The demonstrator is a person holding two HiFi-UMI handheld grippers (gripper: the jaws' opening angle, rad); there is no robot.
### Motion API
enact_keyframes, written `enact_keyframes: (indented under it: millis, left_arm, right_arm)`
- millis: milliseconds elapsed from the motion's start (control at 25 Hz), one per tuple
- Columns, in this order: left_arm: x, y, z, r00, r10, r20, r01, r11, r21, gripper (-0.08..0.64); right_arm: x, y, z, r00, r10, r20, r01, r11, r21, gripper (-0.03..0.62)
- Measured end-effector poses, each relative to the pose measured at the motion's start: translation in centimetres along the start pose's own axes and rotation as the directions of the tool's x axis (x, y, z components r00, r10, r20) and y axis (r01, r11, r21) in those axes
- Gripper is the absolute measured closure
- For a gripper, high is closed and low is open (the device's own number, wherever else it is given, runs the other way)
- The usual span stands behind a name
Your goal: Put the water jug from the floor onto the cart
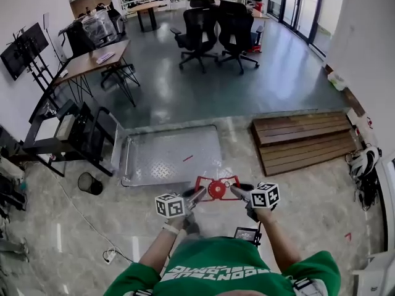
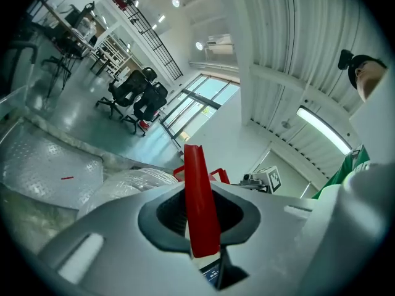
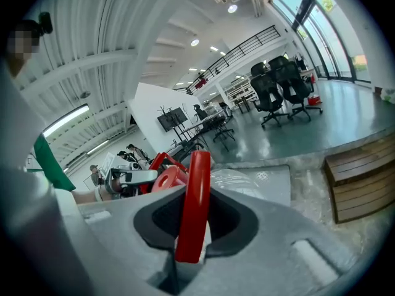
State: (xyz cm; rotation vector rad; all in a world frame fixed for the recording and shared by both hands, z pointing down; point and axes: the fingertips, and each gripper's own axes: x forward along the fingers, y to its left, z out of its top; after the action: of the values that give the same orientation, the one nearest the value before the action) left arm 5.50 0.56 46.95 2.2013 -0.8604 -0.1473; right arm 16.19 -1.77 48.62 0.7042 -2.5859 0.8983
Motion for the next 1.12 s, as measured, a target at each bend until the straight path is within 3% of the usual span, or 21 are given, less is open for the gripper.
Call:
enact_keyframes:
  millis: [360, 800, 1120]
  left_arm:
    - [-4.0, 4.2, 1.9, 0.999, -0.010, 0.045, 0.013, 0.998, -0.056, 0.488]
    - [-7.8, 8.8, 7.0, 0.993, -0.080, 0.087, 0.083, 0.996, -0.032, 0.489]
    - [-8.6, 9.9, 9.3, 0.986, -0.100, 0.132, 0.107, 0.993, -0.047, 0.488]
  right_arm:
    - [6.0, 2.7, 1.2, 0.999, 0.031, -0.031, -0.031, 0.999, -0.026, 0.540]
    - [12.3, 5.3, 4.7, 1.000, -0.002, 0.006, 0.002, 0.996, -0.092, 0.538]
    - [14.3, 5.8, 6.7, 1.000, -0.009, -0.020, 0.007, 0.994, -0.108, 0.537]
